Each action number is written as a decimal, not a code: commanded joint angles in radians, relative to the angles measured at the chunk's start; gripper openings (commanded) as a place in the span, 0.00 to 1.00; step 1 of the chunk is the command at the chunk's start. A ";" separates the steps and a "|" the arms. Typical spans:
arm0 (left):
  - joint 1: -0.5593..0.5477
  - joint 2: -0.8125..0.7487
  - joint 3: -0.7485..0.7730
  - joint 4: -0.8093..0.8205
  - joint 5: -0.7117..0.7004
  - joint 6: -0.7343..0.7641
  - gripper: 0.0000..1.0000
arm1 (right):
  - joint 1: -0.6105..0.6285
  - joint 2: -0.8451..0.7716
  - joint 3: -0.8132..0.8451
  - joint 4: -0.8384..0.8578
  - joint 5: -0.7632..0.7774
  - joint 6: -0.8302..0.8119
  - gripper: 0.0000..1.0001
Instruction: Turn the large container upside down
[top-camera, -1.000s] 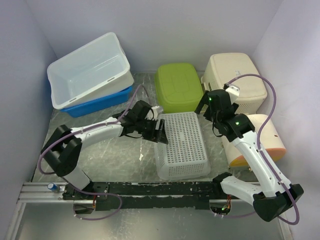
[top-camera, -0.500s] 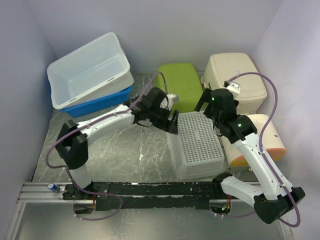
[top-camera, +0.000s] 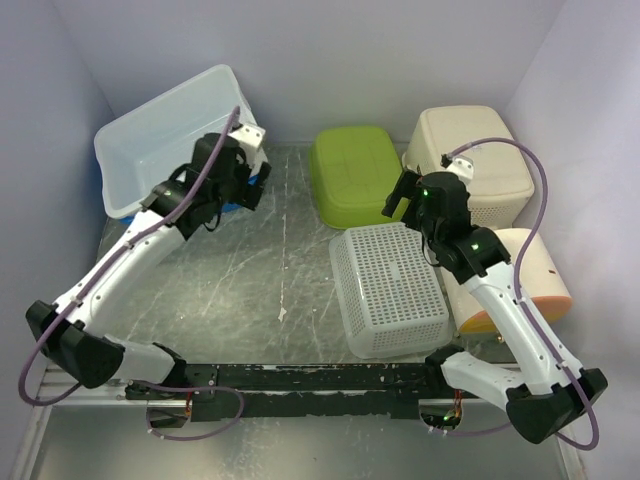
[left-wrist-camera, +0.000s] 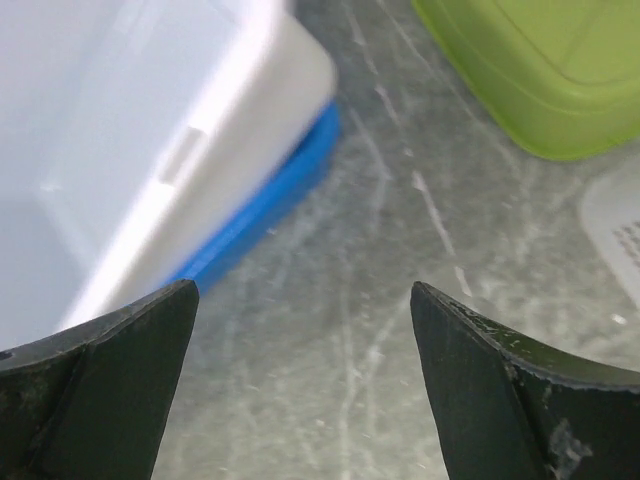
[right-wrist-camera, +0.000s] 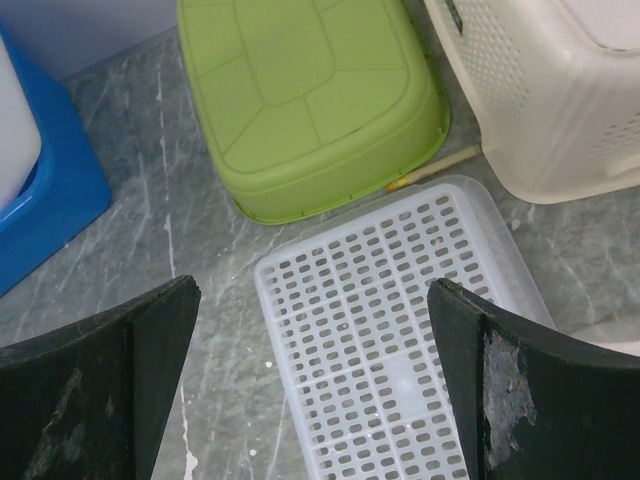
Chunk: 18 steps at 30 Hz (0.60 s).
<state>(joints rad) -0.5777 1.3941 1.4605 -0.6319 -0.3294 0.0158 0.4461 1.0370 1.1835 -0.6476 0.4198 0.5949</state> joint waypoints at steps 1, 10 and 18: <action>0.111 -0.004 0.091 0.032 -0.036 0.177 0.99 | 0.002 0.024 0.003 0.046 -0.057 -0.017 1.00; 0.465 0.052 0.138 -0.055 0.515 0.295 0.96 | 0.002 0.056 0.011 0.063 -0.124 -0.025 1.00; 0.547 0.169 0.183 -0.109 0.661 0.330 0.92 | 0.002 0.106 0.039 0.084 -0.174 -0.030 1.00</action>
<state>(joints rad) -0.0750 1.5204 1.6096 -0.7055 0.1730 0.3042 0.4465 1.1275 1.1843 -0.5926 0.2825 0.5812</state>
